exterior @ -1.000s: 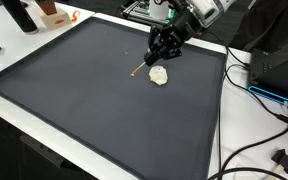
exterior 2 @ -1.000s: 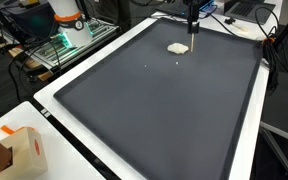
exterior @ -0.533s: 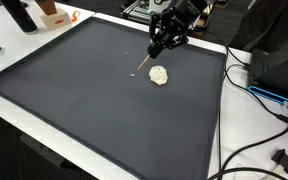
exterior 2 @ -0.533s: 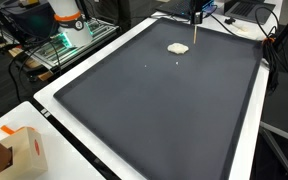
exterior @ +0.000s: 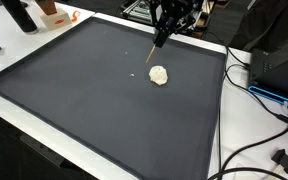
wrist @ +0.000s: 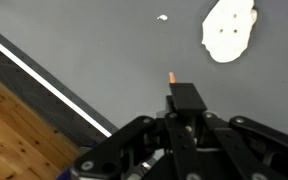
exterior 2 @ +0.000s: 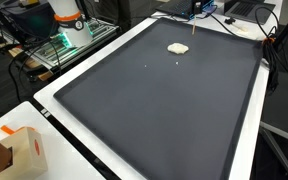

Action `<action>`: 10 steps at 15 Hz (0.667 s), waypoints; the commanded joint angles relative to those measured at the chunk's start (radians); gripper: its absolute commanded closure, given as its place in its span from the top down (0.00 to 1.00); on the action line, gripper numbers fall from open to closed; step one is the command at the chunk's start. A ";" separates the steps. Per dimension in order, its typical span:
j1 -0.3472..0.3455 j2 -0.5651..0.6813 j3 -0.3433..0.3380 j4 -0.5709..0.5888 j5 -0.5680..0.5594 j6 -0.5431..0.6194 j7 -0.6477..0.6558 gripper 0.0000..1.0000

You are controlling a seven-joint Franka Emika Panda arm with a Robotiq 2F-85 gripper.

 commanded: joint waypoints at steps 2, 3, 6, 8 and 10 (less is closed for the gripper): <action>-0.022 -0.053 -0.001 -0.030 0.169 0.006 -0.160 0.03; -0.027 -0.059 0.000 -0.030 0.206 0.004 -0.194 0.03; -0.039 -0.072 0.001 -0.029 0.303 -0.004 -0.281 0.03; -0.046 -0.080 0.000 -0.029 0.352 -0.010 -0.329 0.03; -0.053 -0.086 0.000 -0.028 0.393 -0.020 -0.375 0.03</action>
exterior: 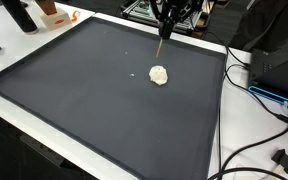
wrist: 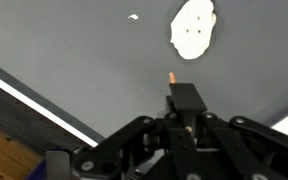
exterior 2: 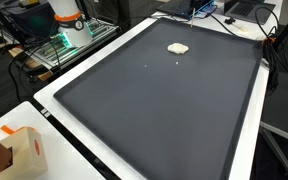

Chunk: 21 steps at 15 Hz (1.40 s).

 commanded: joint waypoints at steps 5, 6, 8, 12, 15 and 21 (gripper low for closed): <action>-0.011 -0.010 -0.003 0.002 0.074 -0.015 -0.091 0.13; -0.011 -0.010 -0.003 0.002 0.075 -0.016 -0.094 0.13; -0.012 -0.010 -0.003 0.002 0.075 -0.017 -0.095 0.13; -0.028 0.015 0.002 0.007 0.158 -0.021 -0.167 0.03; -0.053 0.033 0.012 -0.001 0.306 -0.020 -0.298 0.03; -0.118 0.068 0.023 -0.013 0.578 -0.045 -0.559 0.03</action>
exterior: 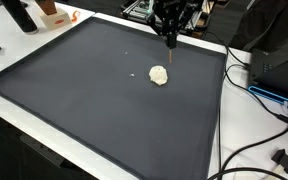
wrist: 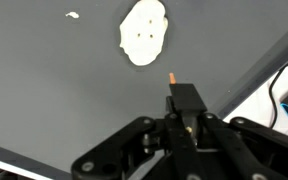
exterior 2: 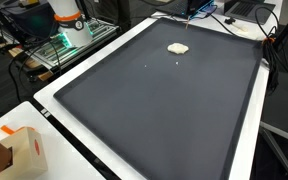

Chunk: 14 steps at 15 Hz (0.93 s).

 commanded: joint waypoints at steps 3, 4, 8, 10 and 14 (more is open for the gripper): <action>-0.072 0.021 0.017 -0.018 0.213 -0.059 -0.210 0.03; -0.077 0.025 0.014 -0.021 0.231 -0.065 -0.225 0.03; -0.101 0.037 0.012 -0.037 0.318 -0.085 -0.312 0.03; -0.111 0.037 0.012 -0.048 0.364 -0.085 -0.359 0.03; -0.125 0.042 0.007 -0.064 0.446 -0.088 -0.445 0.03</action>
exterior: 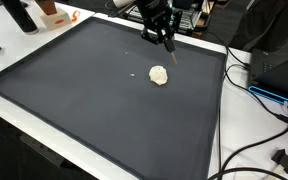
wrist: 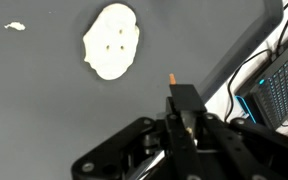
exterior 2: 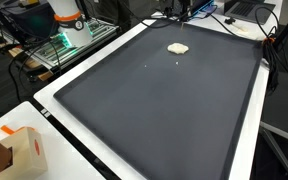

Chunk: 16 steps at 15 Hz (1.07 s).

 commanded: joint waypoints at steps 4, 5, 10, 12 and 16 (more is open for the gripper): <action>-0.032 0.004 -0.003 -0.036 0.150 -0.028 -0.157 0.03; -0.034 0.007 -0.005 -0.038 0.171 -0.029 -0.176 0.03; -0.036 0.024 -0.020 -0.053 0.248 -0.025 -0.231 0.03; -0.033 0.029 -0.026 -0.058 0.263 -0.017 -0.231 0.03; -0.030 0.044 -0.038 -0.062 0.283 -0.006 -0.211 0.03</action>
